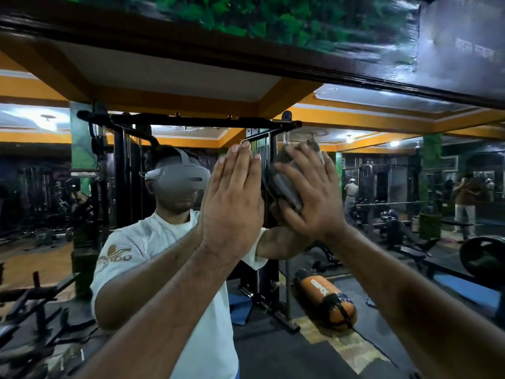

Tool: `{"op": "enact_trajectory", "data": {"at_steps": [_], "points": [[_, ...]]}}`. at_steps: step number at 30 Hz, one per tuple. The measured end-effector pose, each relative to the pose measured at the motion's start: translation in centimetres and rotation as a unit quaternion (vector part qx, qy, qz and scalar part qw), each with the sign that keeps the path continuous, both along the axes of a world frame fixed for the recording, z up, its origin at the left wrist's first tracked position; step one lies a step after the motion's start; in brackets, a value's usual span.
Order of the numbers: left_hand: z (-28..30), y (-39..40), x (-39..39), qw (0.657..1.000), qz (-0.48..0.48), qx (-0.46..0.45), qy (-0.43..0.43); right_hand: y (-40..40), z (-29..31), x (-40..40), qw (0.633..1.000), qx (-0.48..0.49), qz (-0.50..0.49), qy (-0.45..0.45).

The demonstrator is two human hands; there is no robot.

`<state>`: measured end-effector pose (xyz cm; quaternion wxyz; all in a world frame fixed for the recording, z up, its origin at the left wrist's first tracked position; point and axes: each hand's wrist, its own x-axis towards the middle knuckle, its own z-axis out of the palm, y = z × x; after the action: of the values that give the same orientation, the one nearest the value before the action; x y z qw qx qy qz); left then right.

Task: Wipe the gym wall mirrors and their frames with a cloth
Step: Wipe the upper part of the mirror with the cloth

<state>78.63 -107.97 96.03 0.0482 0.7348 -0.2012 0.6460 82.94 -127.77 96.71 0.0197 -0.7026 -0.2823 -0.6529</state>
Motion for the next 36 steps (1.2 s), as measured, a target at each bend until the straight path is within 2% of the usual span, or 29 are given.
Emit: {"op": "enact_trajectory", "data": {"at_steps": [2,7,9,12,14,16,19,20,21,23,25,27,28,32,34,36], "points": [[-0.2,-1.4,0.6,1.000,0.001,0.014,0.002,-3.3,0.0,0.6,1.000,-0.009,-0.016,-0.015],[0.0,-5.1,1.3,0.999,0.029,0.034,-0.002,-4.3,3.3,0.9,0.981,0.196,0.008,0.005],[-0.1,-6.3,1.3,0.999,0.044,0.009,-0.007,-4.1,2.2,1.1,0.988,0.151,0.019,0.000],[-0.9,-8.2,1.4,0.998,0.059,-0.007,-0.002,-6.9,-0.1,1.6,0.999,-0.007,0.032,-0.020],[-1.1,-9.6,1.5,0.998,0.059,0.003,0.000,-9.6,0.2,2.0,0.997,-0.063,0.028,-0.024],[-0.6,-10.8,1.7,0.998,0.053,0.012,0.005,-11.3,1.9,2.6,0.999,-0.020,0.015,-0.024],[0.8,-12.5,1.9,0.999,0.051,0.006,0.005,-10.9,4.8,2.6,0.989,0.147,0.009,-0.009],[1.2,-13.1,2.0,0.999,0.050,0.000,0.003,-10.4,5.0,2.5,0.985,0.174,0.020,-0.002],[1.4,-13.6,2.1,0.999,0.047,-0.008,0.004,-10.0,4.8,2.4,0.985,0.169,0.034,0.006],[1.4,-14.4,2.3,0.999,0.039,-0.017,0.008,-10.5,2.8,2.6,0.994,0.091,0.053,-0.001],[1.0,-15.1,2.5,0.999,0.034,-0.013,0.013,-12.9,0.5,2.7,0.998,-0.001,0.058,-0.017],[0.6,-15.9,2.8,0.999,0.032,0.004,0.013,-16.3,0.0,3.2,0.998,-0.040,0.037,-0.026],[0.5,-16.4,2.9,0.999,0.030,0.013,0.012,-17.7,0.4,3.6,0.999,-0.023,0.023,-0.023],[0.2,-18.8,3.7,0.999,0.018,0.030,0.006,-18.2,1.9,4.0,0.986,0.166,0.012,0.013],[0.0,-19.8,4.1,1.000,0.014,0.023,0.005,-17.4,0.3,4.0,0.989,0.146,0.022,0.007],[-0.3,-20.5,4.5,1.000,0.012,0.012,0.005,-18.2,-2.1,4.2,0.997,0.064,0.033,-0.025]]}}
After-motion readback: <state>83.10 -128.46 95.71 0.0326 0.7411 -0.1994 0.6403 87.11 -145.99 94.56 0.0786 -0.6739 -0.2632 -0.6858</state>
